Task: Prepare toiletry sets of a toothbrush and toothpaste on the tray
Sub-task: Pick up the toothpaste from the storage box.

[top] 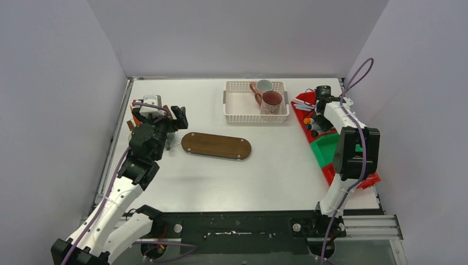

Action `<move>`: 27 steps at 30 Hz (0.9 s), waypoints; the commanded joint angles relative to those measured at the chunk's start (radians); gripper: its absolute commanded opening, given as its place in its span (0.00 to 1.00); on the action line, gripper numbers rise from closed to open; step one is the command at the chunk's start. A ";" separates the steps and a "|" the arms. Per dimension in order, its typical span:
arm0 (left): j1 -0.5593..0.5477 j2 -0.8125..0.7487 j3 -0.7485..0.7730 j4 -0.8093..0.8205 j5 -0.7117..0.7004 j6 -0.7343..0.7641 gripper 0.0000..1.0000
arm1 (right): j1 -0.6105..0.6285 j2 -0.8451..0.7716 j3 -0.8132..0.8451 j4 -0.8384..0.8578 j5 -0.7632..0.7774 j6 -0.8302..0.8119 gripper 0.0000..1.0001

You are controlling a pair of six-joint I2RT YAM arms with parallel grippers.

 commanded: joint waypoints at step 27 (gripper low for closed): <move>-0.006 0.000 -0.009 0.050 0.006 0.018 0.97 | -0.047 -0.113 0.008 0.041 -0.087 -0.012 0.10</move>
